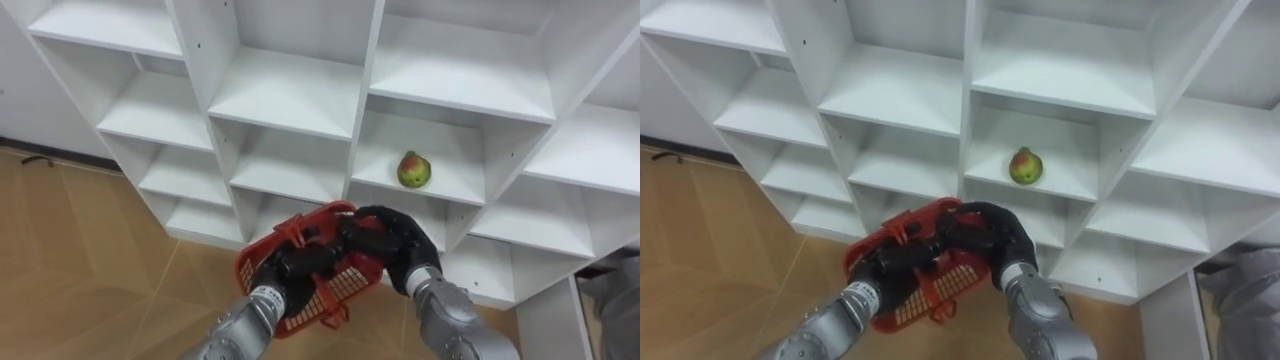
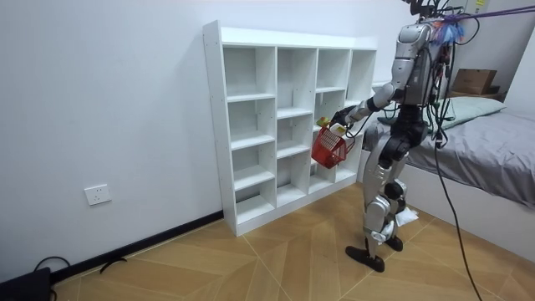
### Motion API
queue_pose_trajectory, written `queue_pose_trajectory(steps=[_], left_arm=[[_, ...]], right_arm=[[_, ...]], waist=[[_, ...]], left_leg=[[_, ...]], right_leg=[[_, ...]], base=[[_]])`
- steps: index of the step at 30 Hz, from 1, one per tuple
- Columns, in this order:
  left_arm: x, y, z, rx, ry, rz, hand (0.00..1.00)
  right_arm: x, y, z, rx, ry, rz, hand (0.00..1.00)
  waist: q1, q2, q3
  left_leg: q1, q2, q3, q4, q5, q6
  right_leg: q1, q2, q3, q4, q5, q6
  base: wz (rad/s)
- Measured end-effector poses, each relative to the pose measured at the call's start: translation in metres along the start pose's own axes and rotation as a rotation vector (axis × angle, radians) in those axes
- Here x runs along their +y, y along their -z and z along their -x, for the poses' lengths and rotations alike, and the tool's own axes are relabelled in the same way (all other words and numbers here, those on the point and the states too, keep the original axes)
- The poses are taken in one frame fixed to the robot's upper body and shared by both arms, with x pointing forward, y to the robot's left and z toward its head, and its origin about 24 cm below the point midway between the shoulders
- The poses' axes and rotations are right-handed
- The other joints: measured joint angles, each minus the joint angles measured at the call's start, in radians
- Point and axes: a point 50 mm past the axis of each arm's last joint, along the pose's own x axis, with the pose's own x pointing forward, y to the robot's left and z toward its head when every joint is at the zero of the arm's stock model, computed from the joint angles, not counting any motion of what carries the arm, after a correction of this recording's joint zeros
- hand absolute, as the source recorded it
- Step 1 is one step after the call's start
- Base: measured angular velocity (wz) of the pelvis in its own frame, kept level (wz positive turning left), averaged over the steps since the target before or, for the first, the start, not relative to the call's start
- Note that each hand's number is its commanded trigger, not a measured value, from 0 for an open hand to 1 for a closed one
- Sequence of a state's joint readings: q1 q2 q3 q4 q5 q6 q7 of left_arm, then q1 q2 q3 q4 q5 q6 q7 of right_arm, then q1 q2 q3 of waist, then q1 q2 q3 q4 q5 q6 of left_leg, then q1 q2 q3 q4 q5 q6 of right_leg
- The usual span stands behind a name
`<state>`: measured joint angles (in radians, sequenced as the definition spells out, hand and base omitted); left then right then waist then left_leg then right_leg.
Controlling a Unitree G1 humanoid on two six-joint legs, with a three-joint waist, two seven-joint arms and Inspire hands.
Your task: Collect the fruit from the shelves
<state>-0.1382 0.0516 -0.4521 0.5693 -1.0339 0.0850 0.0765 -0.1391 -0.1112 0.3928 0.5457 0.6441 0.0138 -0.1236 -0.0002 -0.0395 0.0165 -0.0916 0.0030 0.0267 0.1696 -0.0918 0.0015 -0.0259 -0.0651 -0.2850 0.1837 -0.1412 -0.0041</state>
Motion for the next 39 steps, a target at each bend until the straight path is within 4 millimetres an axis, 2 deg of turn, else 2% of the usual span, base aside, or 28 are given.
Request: queue_pose_trajectory(steps=[14, 21, 31, 32, 33, 35, 37, 38, 39], left_arm=[[0.003, 0.003, 0.001, 0.03, -0.007, -0.005, 1.0], [0.003, 0.005, 0.001, 0.039, -0.009, 0.014, 1.0], [0.01, 0.017, 0.006, 0.073, -0.054, 0.025, 1.0], [0.01, 0.018, 0.006, 0.076, -0.06, 0.025, 1.0], [0.011, 0.019, 0.006, 0.078, -0.063, 0.025, 1.0], [0.011, 0.019, 0.006, 0.079, -0.065, 0.025, 1.0], [0.011, 0.019, 0.006, 0.079, -0.065, 0.026, 1.0], [0.011, 0.019, 0.006, 0.08, -0.065, 0.026, 1.0], [0.011, 0.02, 0.006, 0.08, -0.065, 0.025, 1.0]], right_arm=[[-0.006, 0.019, 0.002, 0.089, -0.026, -0.206, 1.0], [-0.007, 0.022, 0.002, 0.101, -0.028, -0.225, 1.0], [-0.01, 0.035, 0.004, 0.152, -0.017, -0.216, 1.0], [-0.01, 0.036, 0.004, 0.157, -0.015, -0.215, 0.91], [-0.011, 0.036, 0.004, 0.158, -0.014, -0.214, 0.87], [-0.01, 0.037, 0.004, 0.16, -0.014, -0.211, 0.61], [-0.009, 0.037, 0.004, 0.16, -0.016, -0.215, 0.51], [-0.008, 0.037, 0.003, 0.161, -0.014, -0.218, 0.3], [-0.008, 0.037, 0.003, 0.161, -0.009, -0.218, 0.24]], waist=[[0.001, 0.004, -0.0022], [-0.006, 0.004, -0.0021], [-0.02, 0.003, -0.0011], [-0.02, 0.003, -0.001], [-0.02, 0.003, -0.001], [-0.02, 0.003, -0.0008], [-0.02, 0.003, -0.0007], [-0.02, 0.003, -0.0007], [-0.02, 0.003, -0.0007]], left_leg=[[0.002, 0.0, 0.004, -0.002, -0.004, 0.001], [0.003, 0.0, 0.004, -0.002, -0.004, 0.0], [0.012, 0.001, 0.004, -0.003, -0.005, 0.0], [0.012, 0.001, 0.004, -0.003, -0.006, 0.0], [0.012, 0.001, 0.004, -0.003, -0.006, 0.0], [0.011, 0.001, 0.004, -0.003, -0.006, 0.0], [0.01, 0.0, 0.004, -0.003, -0.006, 0.0], [0.008, 0.0, 0.004, -0.003, -0.007, 0.0], [0.007, 0.0, 0.004, -0.003, -0.007, 0.0]], right_leg=[[0.007, 0.003, 0.005, -0.015, 0.001, 0.001], [0.009, 0.003, 0.006, -0.015, 0.001, 0.001], [0.016, 0.005, 0.01, -0.015, 0.001, 0.001], [0.016, 0.005, 0.01, -0.015, 0.001, 0.001], [0.016, 0.005, 0.01, -0.015, 0.001, 0.001], [0.015, 0.005, 0.01, -0.015, 0.001, 0.001], [0.014, 0.005, 0.01, -0.016, 0.001, 0.001], [0.013, 0.005, 0.01, -0.016, 0.001, 0.001], [0.012, 0.005, 0.01, -0.016, 0.001, 0.001]], base=[[0.0], [0.0], [0.0], [0.0], [0.0], [0.0], [0.0], [0.0], [0.0]])
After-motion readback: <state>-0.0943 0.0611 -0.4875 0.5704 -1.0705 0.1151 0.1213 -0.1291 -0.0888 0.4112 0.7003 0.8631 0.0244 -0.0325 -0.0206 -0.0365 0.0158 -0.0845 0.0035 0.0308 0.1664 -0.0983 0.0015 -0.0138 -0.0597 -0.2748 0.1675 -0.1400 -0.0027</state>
